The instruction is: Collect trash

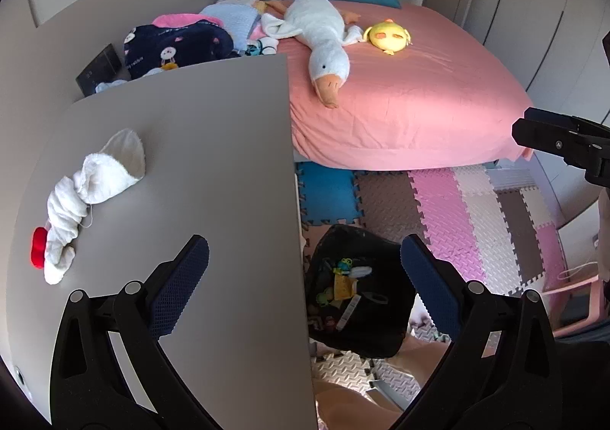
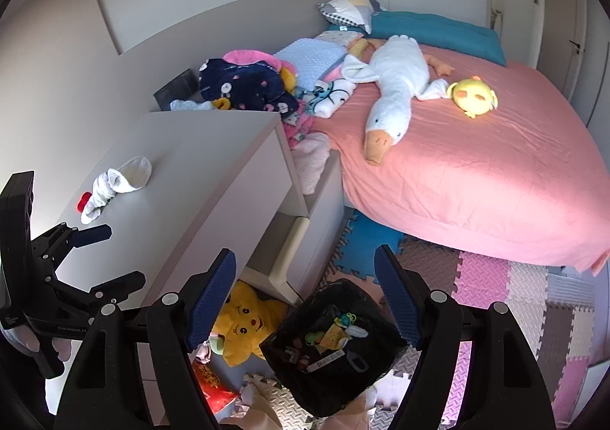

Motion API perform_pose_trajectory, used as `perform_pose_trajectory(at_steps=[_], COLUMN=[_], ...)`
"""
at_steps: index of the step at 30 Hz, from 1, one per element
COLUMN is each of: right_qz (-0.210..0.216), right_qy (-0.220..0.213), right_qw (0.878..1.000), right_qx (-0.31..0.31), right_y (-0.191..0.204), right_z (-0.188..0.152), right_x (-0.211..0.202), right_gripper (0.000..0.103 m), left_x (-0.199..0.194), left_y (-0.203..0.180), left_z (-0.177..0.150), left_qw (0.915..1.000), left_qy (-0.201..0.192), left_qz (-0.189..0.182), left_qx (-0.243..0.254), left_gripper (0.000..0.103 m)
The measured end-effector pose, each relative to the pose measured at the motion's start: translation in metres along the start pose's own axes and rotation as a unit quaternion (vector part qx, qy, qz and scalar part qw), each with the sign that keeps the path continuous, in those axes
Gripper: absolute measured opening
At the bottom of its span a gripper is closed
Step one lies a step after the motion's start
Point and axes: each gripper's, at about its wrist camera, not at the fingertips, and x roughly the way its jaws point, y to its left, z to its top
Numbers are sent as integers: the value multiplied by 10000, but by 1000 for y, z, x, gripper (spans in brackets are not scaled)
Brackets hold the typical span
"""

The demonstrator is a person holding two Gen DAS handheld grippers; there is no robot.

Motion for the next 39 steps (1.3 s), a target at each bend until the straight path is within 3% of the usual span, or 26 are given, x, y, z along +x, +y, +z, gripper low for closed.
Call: perform_pose_trajectory(at_steps=[20,39], right_qz=[626,1265], right_qy=[143,117], right_qw=[9940,9799], right_qx=[-883,-1538], right_y=[67,132], right_z=[28,51], right_x=[35,65], right_gripper=[75,80], left_x=[-21,-49], left_y=[61,118], left_z=[-28,-66], left_qw=[9942,9765], left_qy=[-28,11], left_qz=[601,1291], left_qx=[-896,-1723], left_gripper=[97,97])
